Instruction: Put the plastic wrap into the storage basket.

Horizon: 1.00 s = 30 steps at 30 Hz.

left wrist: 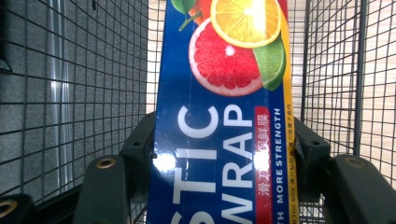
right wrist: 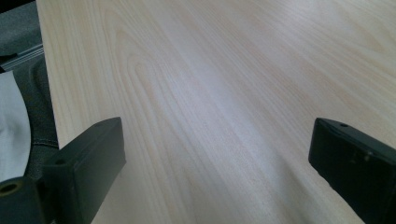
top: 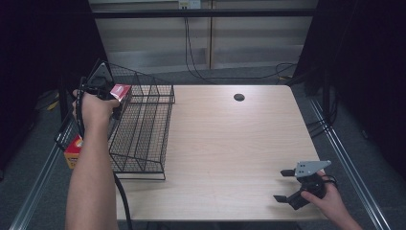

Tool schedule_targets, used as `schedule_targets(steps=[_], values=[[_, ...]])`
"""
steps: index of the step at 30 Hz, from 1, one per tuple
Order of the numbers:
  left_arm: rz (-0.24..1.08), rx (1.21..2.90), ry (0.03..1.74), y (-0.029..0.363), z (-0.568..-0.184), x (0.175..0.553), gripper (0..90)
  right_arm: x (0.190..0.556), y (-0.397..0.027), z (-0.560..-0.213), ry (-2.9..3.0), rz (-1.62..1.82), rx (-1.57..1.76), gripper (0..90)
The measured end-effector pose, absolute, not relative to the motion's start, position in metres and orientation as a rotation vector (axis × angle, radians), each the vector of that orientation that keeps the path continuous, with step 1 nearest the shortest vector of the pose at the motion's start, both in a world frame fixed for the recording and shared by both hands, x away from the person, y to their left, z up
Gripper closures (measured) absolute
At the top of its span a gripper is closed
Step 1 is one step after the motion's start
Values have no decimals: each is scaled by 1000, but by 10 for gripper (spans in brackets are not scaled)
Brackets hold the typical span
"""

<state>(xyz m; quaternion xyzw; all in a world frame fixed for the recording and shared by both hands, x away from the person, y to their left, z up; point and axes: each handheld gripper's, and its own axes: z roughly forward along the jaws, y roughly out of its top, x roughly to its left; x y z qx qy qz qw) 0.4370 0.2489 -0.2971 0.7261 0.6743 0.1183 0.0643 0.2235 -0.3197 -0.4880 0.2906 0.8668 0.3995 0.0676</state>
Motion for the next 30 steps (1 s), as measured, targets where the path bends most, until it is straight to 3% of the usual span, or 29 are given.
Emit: schedule_targets(steps=[22,27,30], values=[[356,2211,2097,246,-304,443,395,223,-319,-489,2619,1203,868,34],[392,2203,2102,243,-302,445,340,223,-319,-489,2619,1202,867,34],[386,2198,2099,243,-300,445,351,223,-319,-489,2618,1199,863,34]])
